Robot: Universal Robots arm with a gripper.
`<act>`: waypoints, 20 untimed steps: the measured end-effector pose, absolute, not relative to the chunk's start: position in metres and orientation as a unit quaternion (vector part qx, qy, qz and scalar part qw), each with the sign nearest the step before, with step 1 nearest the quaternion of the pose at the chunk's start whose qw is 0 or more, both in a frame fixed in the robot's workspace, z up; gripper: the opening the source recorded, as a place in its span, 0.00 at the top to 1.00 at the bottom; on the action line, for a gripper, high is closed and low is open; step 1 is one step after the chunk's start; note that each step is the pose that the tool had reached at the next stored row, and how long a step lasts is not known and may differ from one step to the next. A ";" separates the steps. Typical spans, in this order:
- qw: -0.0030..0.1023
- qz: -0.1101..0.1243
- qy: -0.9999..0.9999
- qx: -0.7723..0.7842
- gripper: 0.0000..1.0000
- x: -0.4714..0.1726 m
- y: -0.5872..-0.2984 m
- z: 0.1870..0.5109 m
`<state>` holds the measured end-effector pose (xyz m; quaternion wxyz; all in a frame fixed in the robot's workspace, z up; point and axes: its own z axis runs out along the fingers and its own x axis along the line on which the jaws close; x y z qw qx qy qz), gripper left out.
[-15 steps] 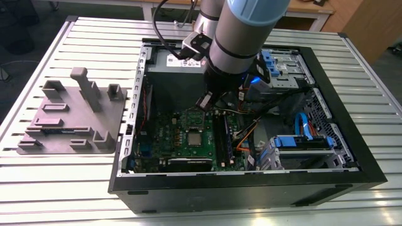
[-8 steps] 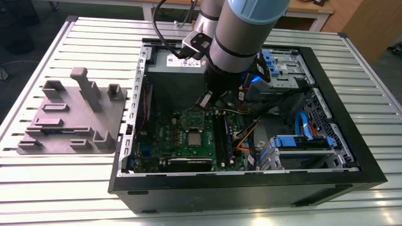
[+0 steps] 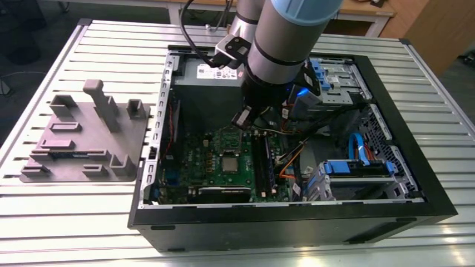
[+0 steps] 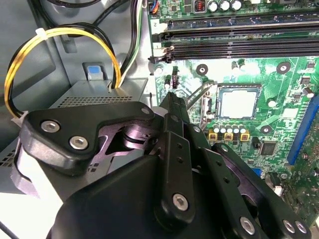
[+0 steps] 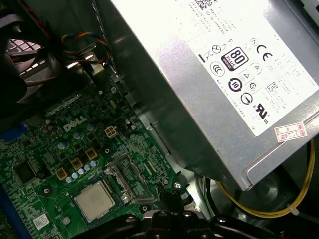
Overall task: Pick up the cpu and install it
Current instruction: 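Close the cpu cover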
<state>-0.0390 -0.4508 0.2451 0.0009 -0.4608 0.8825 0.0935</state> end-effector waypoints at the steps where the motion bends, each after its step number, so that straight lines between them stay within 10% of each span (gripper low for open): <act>1: 0.001 0.094 0.883 -0.461 0.90 -0.039 -0.451 0.245; 20: 0.001 0.093 0.882 -0.462 0.90 -0.039 -0.454 0.248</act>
